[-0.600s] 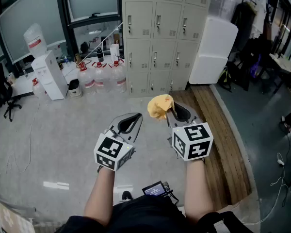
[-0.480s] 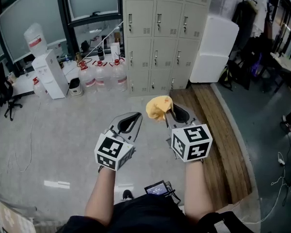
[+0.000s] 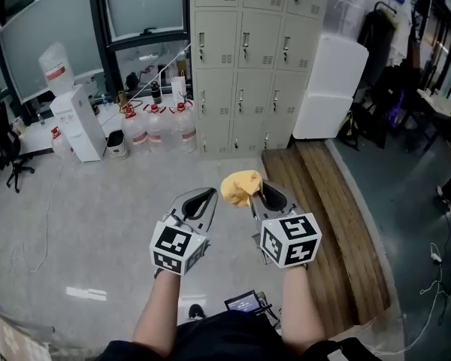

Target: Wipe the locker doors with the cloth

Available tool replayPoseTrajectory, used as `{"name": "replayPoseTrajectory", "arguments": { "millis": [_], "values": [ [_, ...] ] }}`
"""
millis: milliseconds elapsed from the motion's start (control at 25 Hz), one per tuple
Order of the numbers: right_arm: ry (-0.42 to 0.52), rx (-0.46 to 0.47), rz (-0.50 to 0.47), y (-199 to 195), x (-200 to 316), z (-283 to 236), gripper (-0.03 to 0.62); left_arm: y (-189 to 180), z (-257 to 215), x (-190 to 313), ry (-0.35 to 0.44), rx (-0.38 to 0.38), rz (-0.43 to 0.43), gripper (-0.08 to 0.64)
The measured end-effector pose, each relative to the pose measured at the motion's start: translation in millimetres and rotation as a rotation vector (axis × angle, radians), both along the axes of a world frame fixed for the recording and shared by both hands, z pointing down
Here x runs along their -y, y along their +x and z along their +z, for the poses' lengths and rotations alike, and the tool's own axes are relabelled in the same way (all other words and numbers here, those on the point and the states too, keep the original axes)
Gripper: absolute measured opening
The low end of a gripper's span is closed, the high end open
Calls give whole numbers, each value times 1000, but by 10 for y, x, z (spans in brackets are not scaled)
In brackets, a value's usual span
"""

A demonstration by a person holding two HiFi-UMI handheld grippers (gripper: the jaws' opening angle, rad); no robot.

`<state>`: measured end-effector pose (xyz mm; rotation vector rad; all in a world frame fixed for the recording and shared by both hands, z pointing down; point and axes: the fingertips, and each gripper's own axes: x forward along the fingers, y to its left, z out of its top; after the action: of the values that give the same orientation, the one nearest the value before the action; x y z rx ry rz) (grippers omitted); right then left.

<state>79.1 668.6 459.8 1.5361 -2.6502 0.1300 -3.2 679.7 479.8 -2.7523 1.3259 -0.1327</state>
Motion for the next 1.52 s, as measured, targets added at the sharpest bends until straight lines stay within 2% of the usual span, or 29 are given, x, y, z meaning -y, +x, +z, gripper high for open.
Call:
{"name": "replayPoseTrajectory", "arguments": {
  "millis": [280, 880, 1080, 1400, 1520],
  "values": [
    [-5, 10, -14, -29, 5, 82, 67, -8, 49, 34, -4, -26, 10, 21],
    [-14, 11, -25, 40, 47, 179, 67, 150, 186, 96, -38, 8, 28, 21],
    [-17, 21, -25, 196, 59, 174, 67, 295, 190, 115, -42, 14, 26, 21],
    [-25, 33, -14, 662, 80, 281, 67, 660, 280, 125, -50, 4, 11, 21],
    [-41, 58, -30, 657, 174, 281, 67, 621, 266, 153, -68, 1, -20, 21]
  ]
}}
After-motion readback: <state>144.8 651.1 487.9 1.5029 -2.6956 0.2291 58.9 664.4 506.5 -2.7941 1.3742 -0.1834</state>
